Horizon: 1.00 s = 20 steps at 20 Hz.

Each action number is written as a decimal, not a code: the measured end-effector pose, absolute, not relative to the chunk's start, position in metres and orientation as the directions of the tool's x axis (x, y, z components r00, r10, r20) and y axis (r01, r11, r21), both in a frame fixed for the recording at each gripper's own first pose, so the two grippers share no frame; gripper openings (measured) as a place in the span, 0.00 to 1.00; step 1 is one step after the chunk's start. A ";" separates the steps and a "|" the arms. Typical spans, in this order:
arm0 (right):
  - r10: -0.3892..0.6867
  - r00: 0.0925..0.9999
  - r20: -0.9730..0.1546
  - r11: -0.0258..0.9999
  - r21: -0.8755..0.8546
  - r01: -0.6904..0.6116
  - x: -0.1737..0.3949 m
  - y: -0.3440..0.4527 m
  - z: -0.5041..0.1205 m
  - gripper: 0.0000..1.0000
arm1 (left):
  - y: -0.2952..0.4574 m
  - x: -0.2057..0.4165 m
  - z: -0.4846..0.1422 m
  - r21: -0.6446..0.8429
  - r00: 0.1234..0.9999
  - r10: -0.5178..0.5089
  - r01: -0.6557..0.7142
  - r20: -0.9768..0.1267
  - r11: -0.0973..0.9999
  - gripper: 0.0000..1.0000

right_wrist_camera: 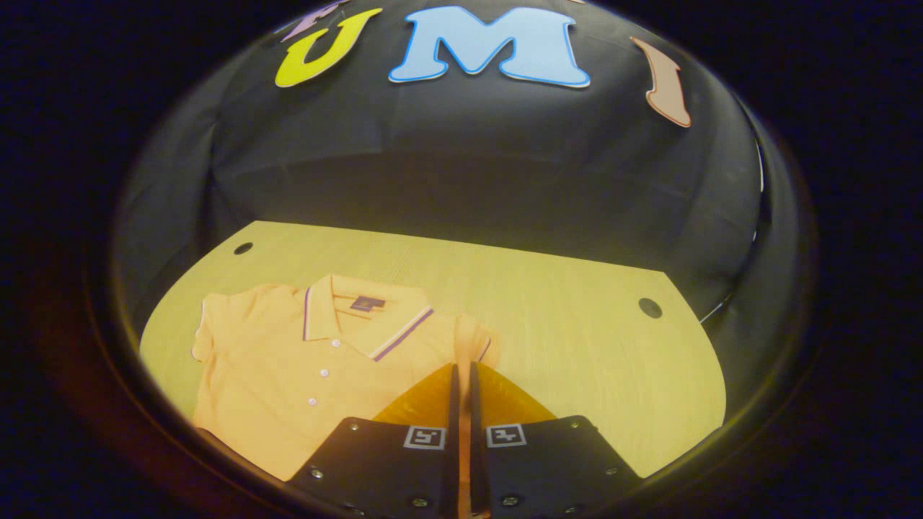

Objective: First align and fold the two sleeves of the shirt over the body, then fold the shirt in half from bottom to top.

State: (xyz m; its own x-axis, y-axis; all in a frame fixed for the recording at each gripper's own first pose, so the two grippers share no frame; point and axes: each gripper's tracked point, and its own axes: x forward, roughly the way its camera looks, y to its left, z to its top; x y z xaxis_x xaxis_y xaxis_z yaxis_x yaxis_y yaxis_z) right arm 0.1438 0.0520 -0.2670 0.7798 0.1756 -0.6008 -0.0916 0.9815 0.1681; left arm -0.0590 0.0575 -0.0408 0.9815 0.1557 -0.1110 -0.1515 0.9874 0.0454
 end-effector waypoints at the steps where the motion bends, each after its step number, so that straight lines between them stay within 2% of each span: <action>1: 0.180 0.773 -0.609 0.982 0.162 -0.101 0.143 0.058 -0.270 0.06 | 0.063 -0.062 -0.042 0.047 0.979 0.169 -0.164 -0.113 0.985 0.96; 10: 0.226 0.716 -0.660 0.974 0.167 -0.153 0.135 0.087 -0.287 0.06 | 0.086 -0.077 -0.044 0.038 0.966 0.232 -0.229 -0.116 0.973 0.95; 15: 0.265 0.692 -0.672 0.963 0.214 -0.162 0.133 0.096 -0.294 0.12 | 0.084 -0.069 -0.049 0.051 0.968 0.220 -0.216 -0.118 0.975 0.96; 16: 0.268 0.690 -0.672 0.962 0.222 -0.157 0.133 0.095 -0.293 0.13 | 0.085 -0.065 -0.051 0.048 0.969 0.214 -0.209 -0.123 0.977 0.95; 17: 0.276 0.692 -0.667 0.959 0.234 -0.158 0.133 0.097 -0.290 0.21 | 0.088 -0.062 -0.053 0.041 0.970 0.207 -0.204 -0.128 0.978 0.95; 18: 0.272 0.699 -0.662 0.960 0.234 -0.153 0.133 0.097 -0.288 0.22 | 0.091 -0.058 -0.056 0.030 0.971 0.199 -0.197 -0.132 0.980 0.95; 20: 0.270 0.712 -0.648 0.959 0.244 -0.142 0.132 0.096 -0.275 0.33 | 0.096 -0.048 -0.063 0.022 0.973 0.184 -0.183 -0.139 0.983 0.96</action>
